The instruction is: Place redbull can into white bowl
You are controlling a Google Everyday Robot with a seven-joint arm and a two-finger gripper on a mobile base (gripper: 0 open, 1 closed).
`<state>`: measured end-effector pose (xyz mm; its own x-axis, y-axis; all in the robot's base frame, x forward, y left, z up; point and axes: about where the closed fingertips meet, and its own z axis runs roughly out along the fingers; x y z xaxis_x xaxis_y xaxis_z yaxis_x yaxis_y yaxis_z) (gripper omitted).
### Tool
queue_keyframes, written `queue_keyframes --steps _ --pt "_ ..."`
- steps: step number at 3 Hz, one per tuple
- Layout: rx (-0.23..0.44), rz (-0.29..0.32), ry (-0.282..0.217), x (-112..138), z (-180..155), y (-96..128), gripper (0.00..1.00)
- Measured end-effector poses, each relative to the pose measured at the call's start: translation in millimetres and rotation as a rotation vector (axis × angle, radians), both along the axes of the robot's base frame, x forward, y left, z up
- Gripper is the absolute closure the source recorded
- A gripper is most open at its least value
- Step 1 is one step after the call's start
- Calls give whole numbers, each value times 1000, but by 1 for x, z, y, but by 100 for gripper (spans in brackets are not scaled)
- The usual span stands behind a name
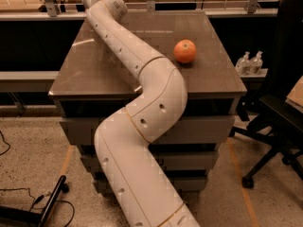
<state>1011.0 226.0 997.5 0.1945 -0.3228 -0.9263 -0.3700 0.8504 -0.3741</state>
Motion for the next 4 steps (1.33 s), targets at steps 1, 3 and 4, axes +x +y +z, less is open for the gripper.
queue_keyframes --steps 1,3,4 --pt "-12 -3 -26 0 8 -6 100" --pt "36 58 -90 -8 23 14 100" --pt "53 74 -100 -8 19 19 100"
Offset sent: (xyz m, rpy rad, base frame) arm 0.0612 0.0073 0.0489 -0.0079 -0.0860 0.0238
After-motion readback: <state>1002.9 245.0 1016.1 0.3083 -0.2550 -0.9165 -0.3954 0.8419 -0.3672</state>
